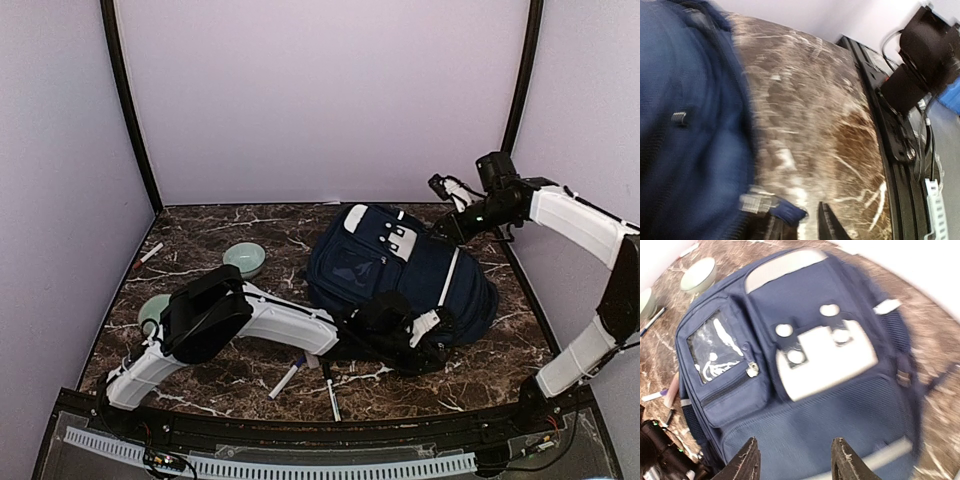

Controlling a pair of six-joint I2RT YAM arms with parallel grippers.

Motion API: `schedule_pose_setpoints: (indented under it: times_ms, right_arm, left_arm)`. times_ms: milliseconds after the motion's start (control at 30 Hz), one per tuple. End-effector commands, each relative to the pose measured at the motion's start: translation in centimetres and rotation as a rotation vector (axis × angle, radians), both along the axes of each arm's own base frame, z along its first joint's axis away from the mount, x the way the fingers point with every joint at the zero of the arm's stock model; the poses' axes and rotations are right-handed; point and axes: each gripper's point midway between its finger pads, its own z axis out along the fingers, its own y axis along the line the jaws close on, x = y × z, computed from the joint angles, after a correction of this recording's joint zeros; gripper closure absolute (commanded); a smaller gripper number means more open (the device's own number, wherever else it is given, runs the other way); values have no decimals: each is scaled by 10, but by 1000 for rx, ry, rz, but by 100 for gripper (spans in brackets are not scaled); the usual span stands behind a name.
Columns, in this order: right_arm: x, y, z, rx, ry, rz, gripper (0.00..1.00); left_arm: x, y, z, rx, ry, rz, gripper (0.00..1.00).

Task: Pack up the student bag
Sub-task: Zip the largest pocket of the bag in the student bag, then adjust the student bag at the center of the board.

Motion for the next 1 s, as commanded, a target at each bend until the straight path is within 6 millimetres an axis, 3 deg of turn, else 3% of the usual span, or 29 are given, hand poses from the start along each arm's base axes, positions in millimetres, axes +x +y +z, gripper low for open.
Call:
schedule_pose_setpoints:
  times_ms: [0,167,300,400,533,600,733,967]
  right_arm:
    - [-28,-38,-9,-111,-1,-19,51]
    - [-77,-56,-45,-227,34,80,51]
    - [-105,-69,-73,-328,32,155,51]
    - [-119,-78,-93,-392,81,203,51]
    - [-143,-77,-117,-391,153,319,51]
    - [-141,-81,-128,-420,162,314,51]
    - [-116,-94,-146,-499,181,217,52]
    - [-67,-89,-145,-481,143,106,53]
  left_arm:
    - [-18,3,42,-32,-44,-78,67]
    - [-33,51,49,72,-124,-131,60]
    - [-25,80,49,153,-249,-103,60]
    - [-6,89,46,212,-377,-52,59]
    - [15,81,46,250,-519,-39,58]
    - [23,72,48,252,-569,-40,58]
    - [41,56,48,258,-654,-7,55]
    - [62,43,26,307,-676,-1,54]
